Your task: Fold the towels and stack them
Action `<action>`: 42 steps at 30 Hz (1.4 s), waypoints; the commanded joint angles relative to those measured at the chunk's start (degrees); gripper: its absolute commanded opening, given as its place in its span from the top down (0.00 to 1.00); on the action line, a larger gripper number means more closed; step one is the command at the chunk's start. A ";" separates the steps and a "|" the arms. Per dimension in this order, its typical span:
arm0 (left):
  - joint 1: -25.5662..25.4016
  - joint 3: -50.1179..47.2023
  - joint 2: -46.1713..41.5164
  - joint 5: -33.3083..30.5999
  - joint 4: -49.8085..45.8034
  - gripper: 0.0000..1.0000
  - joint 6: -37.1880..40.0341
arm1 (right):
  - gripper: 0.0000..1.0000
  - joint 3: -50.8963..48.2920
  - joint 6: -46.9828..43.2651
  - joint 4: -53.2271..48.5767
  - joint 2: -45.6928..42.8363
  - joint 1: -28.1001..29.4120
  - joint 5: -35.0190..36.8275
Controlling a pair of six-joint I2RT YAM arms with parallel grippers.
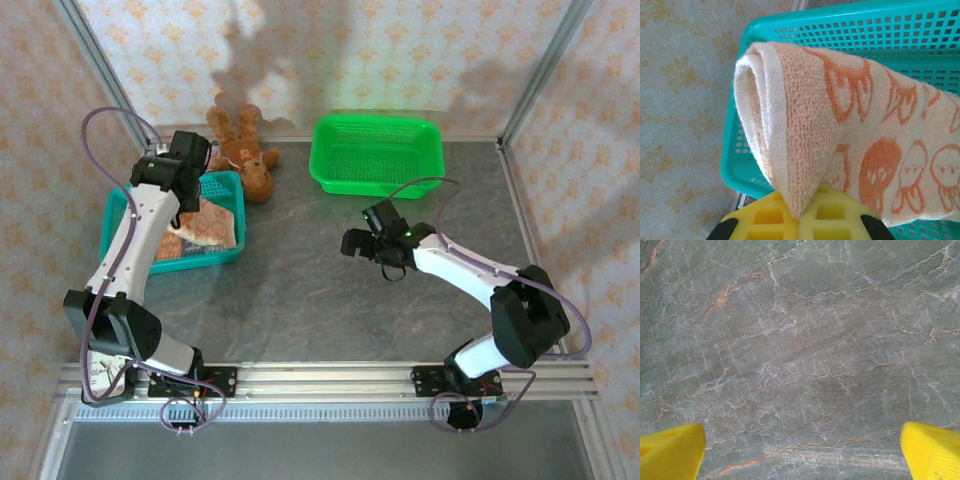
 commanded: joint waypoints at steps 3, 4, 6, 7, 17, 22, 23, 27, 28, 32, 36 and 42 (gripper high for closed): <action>0.58 -2.14 -0.25 -4.37 0.99 1.00 1.13 | 0.01 2.23 0.37 -1.22 0.96 0.83 1.47; 0.77 -2.58 0.14 -4.69 1.58 1.00 1.26 | 0.01 2.29 0.35 -1.32 0.98 0.83 1.54; 0.99 -3.42 0.91 -4.83 3.04 1.00 1.68 | 0.01 2.33 0.26 -1.42 0.81 0.83 1.67; 1.02 -3.98 1.58 -4.91 3.97 1.00 1.86 | 0.01 2.35 0.20 -1.42 0.64 0.83 1.69; 1.85 -5.79 11.06 -13.61 9.13 1.00 2.56 | 0.01 2.24 -0.21 -1.87 0.17 0.83 1.52; 2.18 -5.76 15.86 -15.96 9.03 1.00 1.53 | 0.01 2.05 -0.65 -2.55 -1.03 0.83 2.24; 2.18 -5.85 16.29 -16.57 8.98 1.00 1.26 | 0.01 1.91 -0.67 -2.72 -1.29 0.83 2.58; 2.53 -6.70 17.48 -17.58 9.47 0.98 1.39 | 0.01 1.05 -0.73 -2.83 -2.22 0.83 2.89; 2.53 -6.52 17.89 -17.87 9.26 0.96 1.28 | 0.01 0.98 -0.80 -2.87 -2.26 0.83 2.78; 2.57 -5.87 19.07 -18.81 7.69 0.56 0.57 | 0.01 0.96 -0.74 -2.73 -2.53 0.83 2.87; 2.55 -5.60 18.72 -19.97 6.20 0.33 -0.42 | 0.01 0.83 -0.66 -2.78 -3.16 0.83 3.05; 2.53 -4.37 15.96 -16.65 2.96 0.13 -3.09 | 0.01 0.81 -0.83 -3.86 -4.62 0.83 5.76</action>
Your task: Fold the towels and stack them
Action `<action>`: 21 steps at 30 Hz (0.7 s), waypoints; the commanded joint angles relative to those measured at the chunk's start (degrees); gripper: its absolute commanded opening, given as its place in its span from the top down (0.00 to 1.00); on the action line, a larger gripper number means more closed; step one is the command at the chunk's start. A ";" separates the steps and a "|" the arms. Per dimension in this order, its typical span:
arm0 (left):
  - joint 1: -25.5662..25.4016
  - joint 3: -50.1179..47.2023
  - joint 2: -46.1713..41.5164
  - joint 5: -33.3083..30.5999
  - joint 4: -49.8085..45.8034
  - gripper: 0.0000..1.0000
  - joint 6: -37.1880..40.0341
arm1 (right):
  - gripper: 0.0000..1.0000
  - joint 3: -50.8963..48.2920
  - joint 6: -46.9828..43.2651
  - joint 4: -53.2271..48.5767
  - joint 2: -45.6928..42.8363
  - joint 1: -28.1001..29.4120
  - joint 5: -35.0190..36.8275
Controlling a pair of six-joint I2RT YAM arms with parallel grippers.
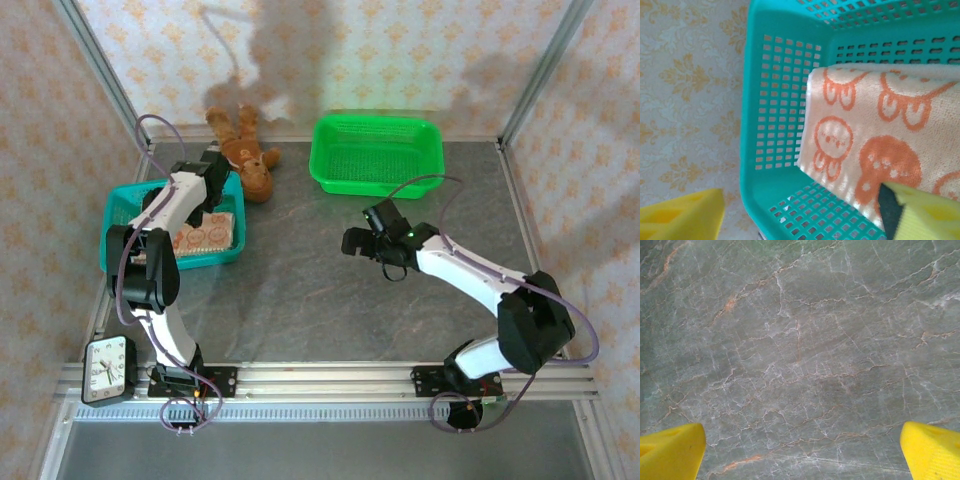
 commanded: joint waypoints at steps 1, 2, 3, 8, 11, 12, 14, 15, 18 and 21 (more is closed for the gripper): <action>0.56 1.64 -3.56 0.84 -4.03 0.09 -3.31 | 0.01 0.39 -0.73 -2.50 -2.57 0.22 4.42; 0.52 1.60 -4.60 2.26 -4.05 0.07 -3.62 | 0.01 0.52 -0.76 -2.79 -2.87 0.22 5.18; 0.57 1.52 -6.10 4.52 -3.89 0.04 -3.96 | 0.01 0.65 -0.73 -3.00 -3.27 0.22 6.26; -0.27 -2.11 -16.47 17.59 -0.06 0.00 -5.60 | 0.01 1.54 -1.02 -4.80 -5.95 0.22 13.59; -2.13 -7.64 -25.60 22.34 5.03 0.00 -6.81 | 0.01 1.39 -1.51 -5.41 -8.42 0.22 19.99; -2.86 -10.26 -28.87 22.91 6.82 0.00 -7.78 | 0.01 1.16 -1.52 -5.59 -9.35 0.10 22.50; -3.97 -15.31 -35.26 24.49 10.85 0.00 -8.77 | 0.01 0.63 -2.04 -5.93 -11.25 -0.28 27.07; -4.44 -19.07 -38.93 24.55 13.65 0.00 -9.25 | 0.01 0.16 -2.70 -5.85 -12.16 -0.60 29.68; -4.72 -30.27 -49.21 24.59 21.88 0.00 -11.34 | 0.01 -3.31 -6.78 -2.21 -15.98 -1.33 35.81; -4.79 -42.45 -58.64 24.34 30.87 0.00 -11.41 | 0.01 -8.76 -11.18 3.26 -20.19 -2.65 40.64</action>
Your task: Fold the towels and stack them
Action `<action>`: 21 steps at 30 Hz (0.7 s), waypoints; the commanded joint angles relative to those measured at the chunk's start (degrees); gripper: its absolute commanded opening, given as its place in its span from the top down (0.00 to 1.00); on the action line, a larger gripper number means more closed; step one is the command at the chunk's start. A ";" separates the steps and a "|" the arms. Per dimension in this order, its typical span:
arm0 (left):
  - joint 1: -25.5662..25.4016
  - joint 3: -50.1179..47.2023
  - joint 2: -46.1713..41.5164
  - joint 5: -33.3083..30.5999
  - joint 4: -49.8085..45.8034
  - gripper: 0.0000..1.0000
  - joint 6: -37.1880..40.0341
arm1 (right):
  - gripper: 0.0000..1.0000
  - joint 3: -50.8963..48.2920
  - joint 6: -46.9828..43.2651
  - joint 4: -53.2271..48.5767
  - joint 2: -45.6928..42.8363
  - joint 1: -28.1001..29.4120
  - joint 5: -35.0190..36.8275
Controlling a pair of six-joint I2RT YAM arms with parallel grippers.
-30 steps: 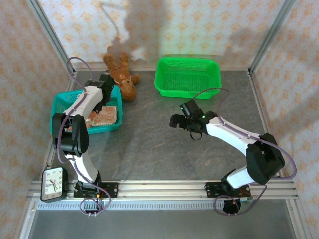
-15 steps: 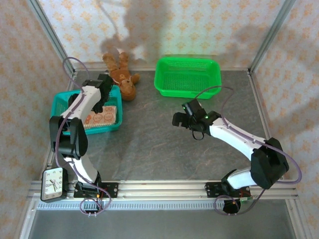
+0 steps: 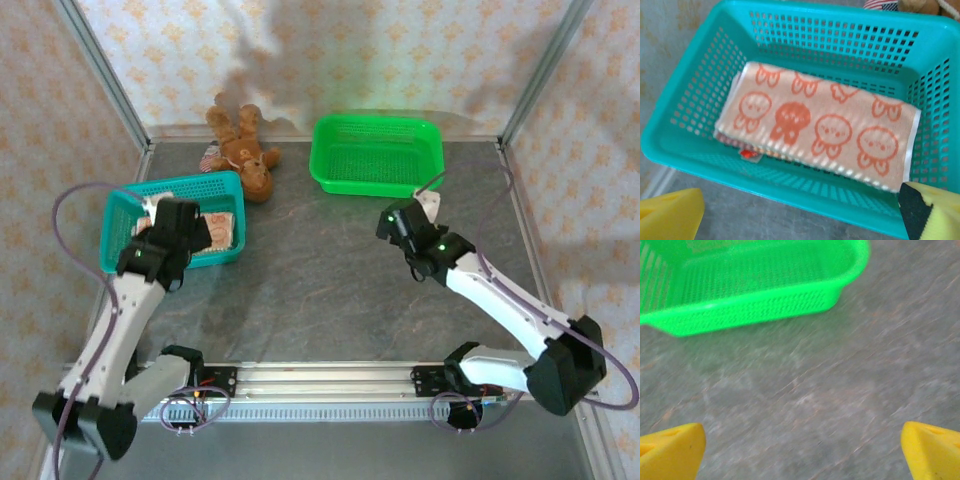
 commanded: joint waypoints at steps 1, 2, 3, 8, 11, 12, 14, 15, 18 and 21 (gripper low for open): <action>-0.22 -12.53 -9.17 0.18 14.42 0.00 -1.26 | 0.01 -7.07 -7.26 7.00 -5.40 -2.05 11.94; -0.44 -15.67 -11.79 -2.07 16.17 0.00 -1.37 | 0.01 -9.12 -8.71 9.29 -6.91 -2.70 12.69; -0.67 -18.30 -14.36 -5.50 17.51 0.00 -3.06 | 0.01 -11.86 -10.78 12.30 -8.57 -3.72 12.91; -0.69 -29.91 -18.29 -6.78 31.34 0.00 3.02 | 0.01 -23.73 -20.72 28.27 -13.57 -7.75 13.31; -0.29 -28.63 -10.53 -8.82 36.59 0.00 6.74 | 0.01 -26.05 -20.83 31.19 -12.41 -11.33 13.10; -0.26 -28.11 -6.19 -8.78 39.06 0.00 8.38 | 0.01 -26.53 -20.85 32.52 -11.21 -12.82 12.29; -0.28 -27.40 2.25 -9.97 43.66 0.00 9.55 | 0.01 -26.85 -20.88 35.27 -8.22 -15.00 11.64; -0.28 -27.48 6.29 -9.91 47.15 0.00 10.30 | 0.01 -26.87 -20.96 37.25 -6.42 -15.84 11.47; -0.09 -28.97 14.54 -8.57 61.03 0.00 12.56 | 0.01 -28.96 -23.24 48.57 -0.85 -17.62 8.92; 0.10 -27.96 20.35 -7.47 70.27 0.00 15.96 | 0.01 -30.03 -24.90 58.09 6.36 -19.52 5.79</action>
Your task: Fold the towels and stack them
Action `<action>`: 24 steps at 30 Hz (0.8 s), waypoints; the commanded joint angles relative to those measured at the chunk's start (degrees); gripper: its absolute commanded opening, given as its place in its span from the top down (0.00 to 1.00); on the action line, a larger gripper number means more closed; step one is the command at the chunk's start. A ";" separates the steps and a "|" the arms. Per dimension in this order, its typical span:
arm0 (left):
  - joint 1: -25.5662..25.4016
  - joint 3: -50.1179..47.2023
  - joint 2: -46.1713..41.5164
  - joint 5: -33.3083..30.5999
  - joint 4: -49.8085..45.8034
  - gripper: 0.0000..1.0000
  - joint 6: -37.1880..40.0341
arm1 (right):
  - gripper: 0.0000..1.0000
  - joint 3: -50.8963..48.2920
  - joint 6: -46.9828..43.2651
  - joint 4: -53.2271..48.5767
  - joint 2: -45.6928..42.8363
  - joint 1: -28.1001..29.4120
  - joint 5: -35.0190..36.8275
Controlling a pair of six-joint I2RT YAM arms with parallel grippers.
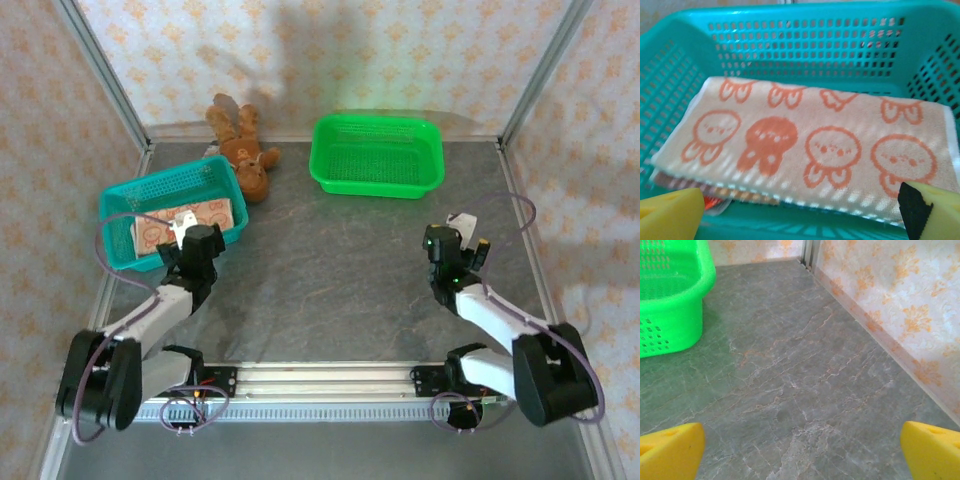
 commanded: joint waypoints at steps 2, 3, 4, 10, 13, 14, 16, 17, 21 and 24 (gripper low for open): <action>0.61 -0.46 8.76 1.10 16.25 0.00 8.99 | 0.01 -0.51 -4.40 16.53 8.04 -1.86 -2.49; 0.79 -0.05 10.07 2.11 17.51 0.00 9.82 | 0.01 -0.54 -4.97 19.10 9.31 -2.54 -4.03; 1.01 0.19 11.04 3.21 18.94 0.00 10.55 | 0.01 -0.55 -5.32 21.07 10.28 -3.12 -5.70; 2.75 -1.83 18.50 7.62 32.38 0.00 11.30 | 0.00 0.89 -7.63 27.30 17.63 -6.70 -14.61; 2.87 -2.99 21.41 10.35 36.22 0.00 12.28 | 0.00 0.30 -6.55 27.18 17.17 -8.64 -19.16; 2.97 -2.80 22.41 9.78 37.77 0.00 12.00 | 0.00 -0.25 -6.01 28.04 17.28 -9.46 -20.45; 3.69 -1.76 21.04 11.02 33.19 0.00 11.01 | 0.01 -1.60 -5.38 32.51 19.94 -11.62 -26.11; 3.89 -2.06 21.41 11.44 34.30 0.00 11.15 | 0.01 -2.00 -5.40 36.10 21.98 -11.77 -25.94; 3.88 -2.11 21.48 11.45 34.69 0.00 11.19 | 0.01 0.38 -3.87 30.22 21.34 -13.27 -27.17; 3.86 -2.33 21.64 11.19 35.27 0.00 11.36 | 0.01 0.55 -3.96 29.12 20.89 -13.27 -27.21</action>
